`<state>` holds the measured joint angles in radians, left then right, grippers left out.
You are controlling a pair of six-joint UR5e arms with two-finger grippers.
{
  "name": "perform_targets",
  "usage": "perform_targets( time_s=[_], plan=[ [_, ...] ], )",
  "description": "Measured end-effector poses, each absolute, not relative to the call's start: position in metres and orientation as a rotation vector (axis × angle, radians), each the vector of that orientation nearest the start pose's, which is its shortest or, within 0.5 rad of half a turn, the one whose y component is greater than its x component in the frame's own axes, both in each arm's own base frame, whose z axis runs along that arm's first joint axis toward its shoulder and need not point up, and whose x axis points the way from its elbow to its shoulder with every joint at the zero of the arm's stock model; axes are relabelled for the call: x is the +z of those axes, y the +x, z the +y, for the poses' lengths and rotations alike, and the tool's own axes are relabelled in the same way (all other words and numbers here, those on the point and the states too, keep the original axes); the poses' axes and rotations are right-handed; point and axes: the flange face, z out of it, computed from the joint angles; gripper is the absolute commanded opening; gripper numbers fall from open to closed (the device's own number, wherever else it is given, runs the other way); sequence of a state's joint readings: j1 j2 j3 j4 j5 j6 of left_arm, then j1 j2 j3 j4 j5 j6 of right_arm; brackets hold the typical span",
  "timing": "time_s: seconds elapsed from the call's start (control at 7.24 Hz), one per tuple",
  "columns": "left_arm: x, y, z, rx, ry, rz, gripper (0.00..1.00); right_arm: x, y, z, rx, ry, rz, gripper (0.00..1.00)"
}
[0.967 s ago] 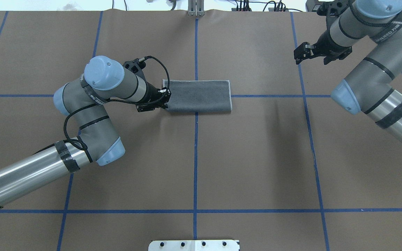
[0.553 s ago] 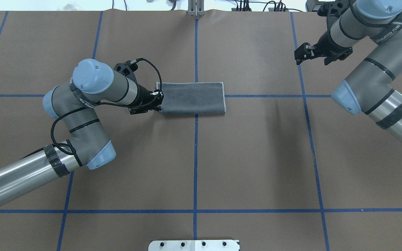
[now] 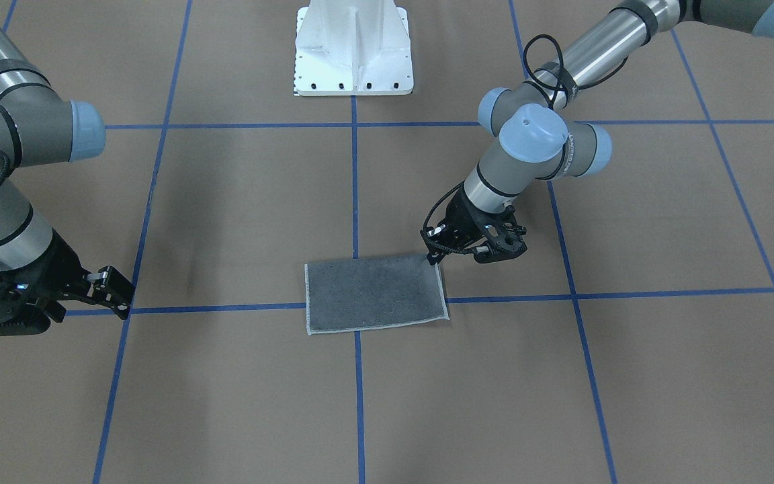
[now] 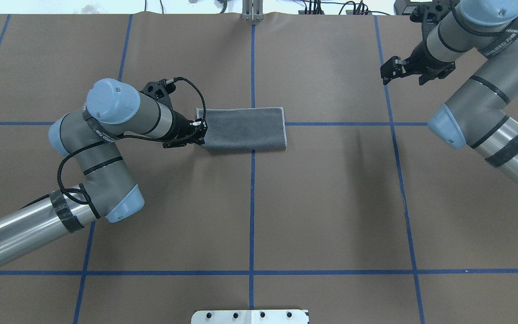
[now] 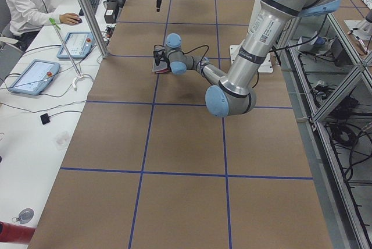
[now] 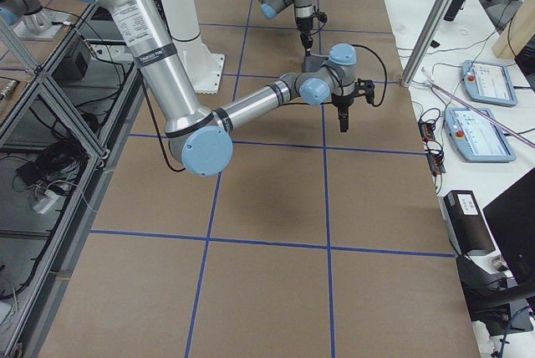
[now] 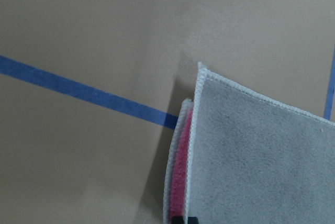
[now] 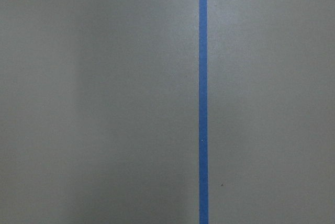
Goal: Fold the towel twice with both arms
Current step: 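Lift the strip end with the left gripper and carry it over the strip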
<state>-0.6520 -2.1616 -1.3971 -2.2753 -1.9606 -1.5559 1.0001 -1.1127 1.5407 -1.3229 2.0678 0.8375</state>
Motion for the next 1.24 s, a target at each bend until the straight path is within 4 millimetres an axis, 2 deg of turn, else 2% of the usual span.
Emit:
perform_targets(
  time_s=[0.55, 1.24],
  plan=[
    [0.268, 0.53, -0.516, -0.33, 0.055, 1.198, 0.0, 0.389, -0.293, -0.616, 0.085, 0.193, -0.79, 1.0],
    [0.2, 0.581, -0.525, -0.317, 0.093, 1.228, 0.0, 0.392, -0.293, -0.615, 0.087, 0.19, -0.786, 1.0]
  ],
)
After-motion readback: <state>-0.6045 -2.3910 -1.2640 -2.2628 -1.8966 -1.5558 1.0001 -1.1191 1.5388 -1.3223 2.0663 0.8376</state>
